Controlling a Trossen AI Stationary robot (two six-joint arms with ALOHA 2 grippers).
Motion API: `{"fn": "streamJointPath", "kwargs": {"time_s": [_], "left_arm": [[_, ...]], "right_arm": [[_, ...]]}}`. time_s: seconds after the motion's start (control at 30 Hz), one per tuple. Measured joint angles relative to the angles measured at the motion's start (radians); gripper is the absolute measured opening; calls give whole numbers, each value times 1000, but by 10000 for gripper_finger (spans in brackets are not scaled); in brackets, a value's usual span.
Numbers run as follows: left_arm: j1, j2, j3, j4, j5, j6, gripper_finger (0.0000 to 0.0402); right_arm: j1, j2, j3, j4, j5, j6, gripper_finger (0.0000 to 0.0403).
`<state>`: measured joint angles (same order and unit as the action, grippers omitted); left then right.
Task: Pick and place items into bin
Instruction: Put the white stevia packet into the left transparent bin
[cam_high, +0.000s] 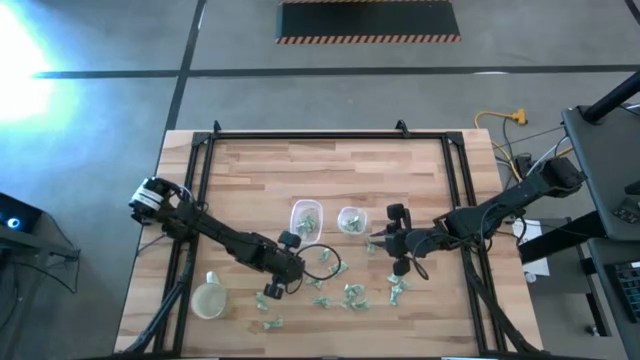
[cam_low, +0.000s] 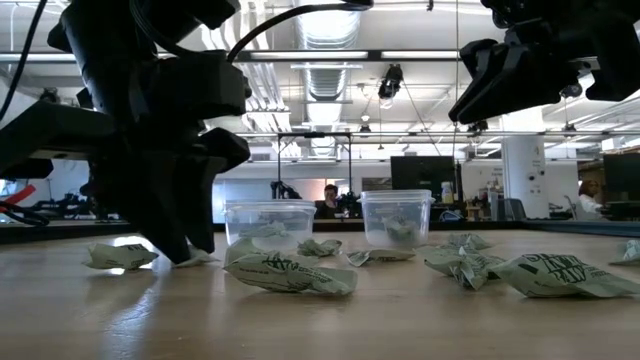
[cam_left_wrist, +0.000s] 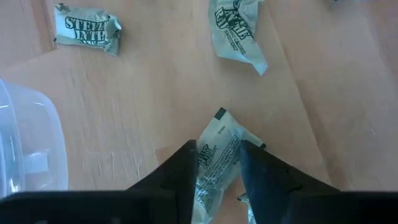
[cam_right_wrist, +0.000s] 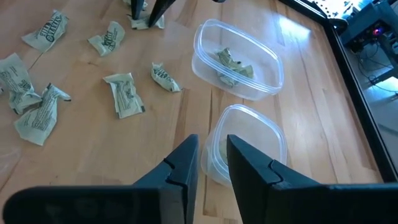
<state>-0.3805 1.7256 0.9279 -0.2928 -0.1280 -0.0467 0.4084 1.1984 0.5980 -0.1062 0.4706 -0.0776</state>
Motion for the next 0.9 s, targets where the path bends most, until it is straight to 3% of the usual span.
{"fn": "streamJointPath", "kwargs": {"time_s": [0.3,0.57,0.9], "left_arm": [[1,0,0,-5,0,8,5],[1,-14,24,-19,-42,10,10],[1,-141,33,-71,-297,16,10]], "right_arm": [[0,0,0,-2,0,0,64],[0,0,0,-2,0,0,65],[0,0,0,-3,0,0,65]]}}
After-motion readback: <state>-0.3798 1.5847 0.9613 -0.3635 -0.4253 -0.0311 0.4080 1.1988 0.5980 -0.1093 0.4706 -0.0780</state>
